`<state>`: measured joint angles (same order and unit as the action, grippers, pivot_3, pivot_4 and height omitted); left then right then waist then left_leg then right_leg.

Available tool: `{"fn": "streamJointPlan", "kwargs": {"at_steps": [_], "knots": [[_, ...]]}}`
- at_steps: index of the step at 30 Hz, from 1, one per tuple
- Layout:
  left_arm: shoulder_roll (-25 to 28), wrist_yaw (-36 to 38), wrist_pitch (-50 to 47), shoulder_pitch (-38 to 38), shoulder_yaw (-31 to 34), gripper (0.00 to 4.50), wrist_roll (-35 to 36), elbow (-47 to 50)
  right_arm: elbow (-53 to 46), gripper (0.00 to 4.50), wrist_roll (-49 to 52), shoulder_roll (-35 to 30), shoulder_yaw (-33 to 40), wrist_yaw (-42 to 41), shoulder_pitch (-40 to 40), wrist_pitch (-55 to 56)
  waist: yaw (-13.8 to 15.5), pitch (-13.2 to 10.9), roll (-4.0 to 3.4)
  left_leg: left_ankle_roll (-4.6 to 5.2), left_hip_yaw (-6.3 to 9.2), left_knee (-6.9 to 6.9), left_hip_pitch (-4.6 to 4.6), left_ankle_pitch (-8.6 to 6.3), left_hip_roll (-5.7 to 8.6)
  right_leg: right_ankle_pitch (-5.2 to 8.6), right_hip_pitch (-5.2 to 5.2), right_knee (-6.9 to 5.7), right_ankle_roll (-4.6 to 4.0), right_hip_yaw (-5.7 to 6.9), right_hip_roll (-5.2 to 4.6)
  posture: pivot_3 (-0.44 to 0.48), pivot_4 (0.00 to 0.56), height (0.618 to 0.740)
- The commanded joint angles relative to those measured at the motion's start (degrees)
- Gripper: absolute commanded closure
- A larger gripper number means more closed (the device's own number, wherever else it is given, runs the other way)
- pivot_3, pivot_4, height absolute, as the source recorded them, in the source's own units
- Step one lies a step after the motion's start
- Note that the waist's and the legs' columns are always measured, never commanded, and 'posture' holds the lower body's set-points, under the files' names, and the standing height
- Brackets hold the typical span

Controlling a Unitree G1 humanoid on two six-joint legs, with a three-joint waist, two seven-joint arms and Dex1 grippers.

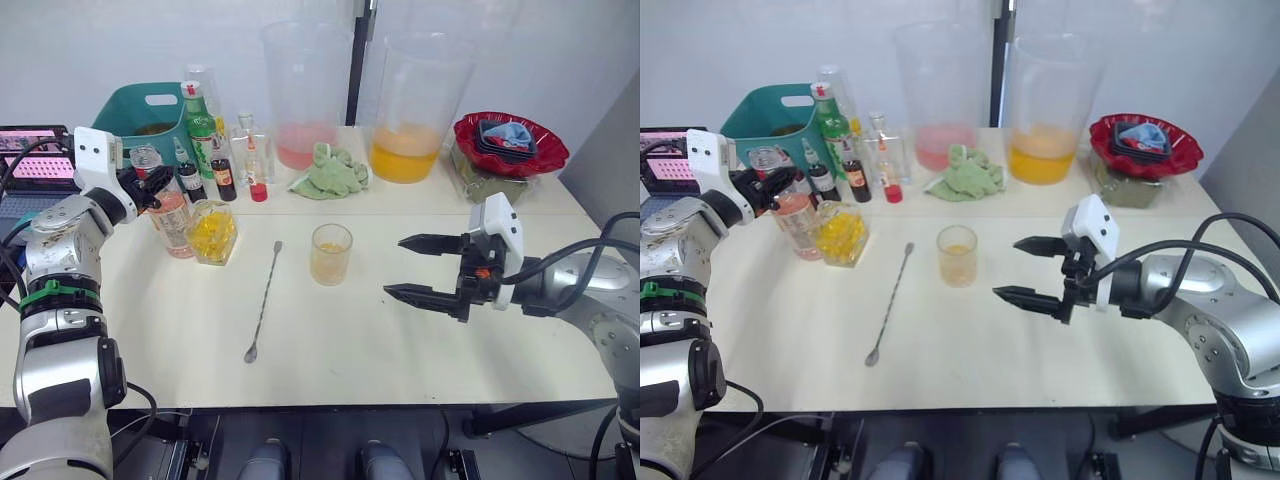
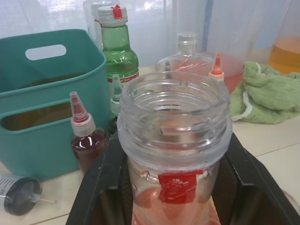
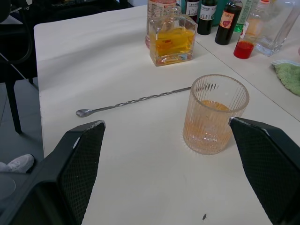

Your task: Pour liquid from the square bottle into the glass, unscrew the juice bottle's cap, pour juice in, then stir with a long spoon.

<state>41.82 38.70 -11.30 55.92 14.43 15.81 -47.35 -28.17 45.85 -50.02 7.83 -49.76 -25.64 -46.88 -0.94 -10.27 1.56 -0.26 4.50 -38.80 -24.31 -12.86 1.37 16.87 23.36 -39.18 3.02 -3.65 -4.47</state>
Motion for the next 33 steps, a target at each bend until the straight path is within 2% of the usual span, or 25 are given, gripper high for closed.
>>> {"fn": "streamJointPlan", "kwargs": {"at_steps": [1, 14, 16, 22, 33], "knots": [[2.62, -1.26, 2.7, 2.07, 1.76, 2.87, -0.52, 0.91, -1.49, 0.03, 0.71, -0.72, 1.62, 0.39, -0.35, -0.06, 0.0, 0.0, 0.0, 0.0, 0.0, 0.0, 0.0, 0.0, 0.0, 0.0, 0.0, 0.0, 0.0, 0.0, 0.0, 0.0, 0.15, 0.74], [2.93, -3.05, 1.29, 1.04, 2.56, 2.87, 0.01, 0.12, 0.11, 0.03, -0.36, -0.16, -0.8, 0.7, -2.76, 0.25, 0.06, 0.0, 0.03, 0.0, 0.0, -0.02, -0.01, 0.0, 0.0, 0.0, 0.0, -0.01, 0.0, 0.0, 0.0, 0.0, 0.15, 0.74], [3.12, -3.13, 1.5, 1.18, 2.67, 1.93, 0.05, -0.27, 0.2, 0.0, -0.43, -0.17, -0.91, 0.75, -2.86, 0.27, 0.03, 0.0, 0.03, 0.0, 0.0, -0.02, 0.0, 0.0, 0.0, 0.0, 0.0, -0.01, 0.0, 0.0, 0.0, 0.0, 0.15, 0.74], [3.43, -3.19, 2.64, 2.39, 3.78, 0.01, 0.55, -0.8, 0.45, 0.0, -0.76, -0.06, -1.14, 0.8, -3.01, 0.35, 0.03, 0.0, 0.03, 0.0, 0.0, -0.01, 0.01, 0.0, 0.0, 0.0, 0.0, -0.02, 0.0, 0.0, 0.0, 0.0, 0.15, 0.74], [3.22, 0.6, 5.06, 6.99, 8.6, 0.01, 5.78, 3.26, 1.19, 0.0, -1.05, -0.02, -1.19, 0.24, -3.28, 0.92, 0.08, 0.0, 0.04, 0.0, 0.0, -0.03, 0.01, 0.0, 0.0, 0.0, -0.01, -0.03, 0.0, 0.0, 0.0, 0.0, 0.15, 0.74]]}}
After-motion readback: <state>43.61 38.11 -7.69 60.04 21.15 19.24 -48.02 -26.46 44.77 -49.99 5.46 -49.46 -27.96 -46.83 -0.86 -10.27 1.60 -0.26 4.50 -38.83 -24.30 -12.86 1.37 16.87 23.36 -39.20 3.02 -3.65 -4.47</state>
